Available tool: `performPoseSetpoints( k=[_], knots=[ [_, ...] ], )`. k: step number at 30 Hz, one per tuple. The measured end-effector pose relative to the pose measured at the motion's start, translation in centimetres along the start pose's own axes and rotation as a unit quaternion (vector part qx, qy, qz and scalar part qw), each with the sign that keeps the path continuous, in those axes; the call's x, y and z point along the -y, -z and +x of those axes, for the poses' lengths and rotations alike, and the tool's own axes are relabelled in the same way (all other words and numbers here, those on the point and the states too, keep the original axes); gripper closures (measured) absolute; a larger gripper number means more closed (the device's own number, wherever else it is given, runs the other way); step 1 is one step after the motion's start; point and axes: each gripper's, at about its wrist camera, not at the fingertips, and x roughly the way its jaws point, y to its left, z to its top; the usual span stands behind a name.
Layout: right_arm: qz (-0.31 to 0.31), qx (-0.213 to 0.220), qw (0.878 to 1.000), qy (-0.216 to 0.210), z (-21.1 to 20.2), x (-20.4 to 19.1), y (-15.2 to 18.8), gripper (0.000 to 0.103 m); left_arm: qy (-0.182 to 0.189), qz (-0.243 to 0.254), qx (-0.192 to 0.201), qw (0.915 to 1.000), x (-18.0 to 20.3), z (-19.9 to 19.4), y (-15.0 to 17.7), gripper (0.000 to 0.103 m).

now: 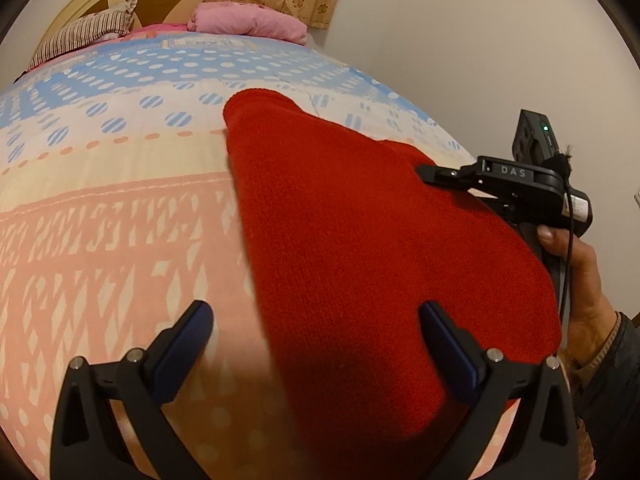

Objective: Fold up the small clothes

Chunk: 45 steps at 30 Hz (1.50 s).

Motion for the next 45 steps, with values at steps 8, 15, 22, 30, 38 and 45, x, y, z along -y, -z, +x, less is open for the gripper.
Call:
performPoseSetpoints(
  k=[8,15,22,30,38,45],
  knots=[
    [0.008,0.003,1.000,-0.027,0.3,0.5,0.3,0.073,0.011,0.003,0.002,0.9999,0.0,0.0,0.0,0.000],
    [0.003,0.006,1.000,-0.027,0.2,0.5,0.4,0.073,0.038,0.015,0.004,0.9992,0.4,-0.1,0.0,0.016],
    [0.013,0.000,0.999,-0.040,0.4,1.1,0.3,0.073,0.058,0.021,-0.001,0.9981,0.7,-0.2,-0.2,0.028],
    [-0.027,0.021,0.999,-0.010,0.1,-0.2,0.8,0.077,0.031,0.047,0.006,0.9984,2.1,-0.9,-0.2,0.047],
    [-0.057,0.030,0.998,0.019,-0.7,-1.9,0.9,0.080,0.024,0.051,0.006,0.9984,1.9,-1.9,-0.4,0.061],
    [-0.069,0.044,0.997,0.005,-2.4,-4.5,2.1,0.080,0.012,0.067,0.015,0.9975,2.2,-4.4,0.3,0.063]
  ],
)
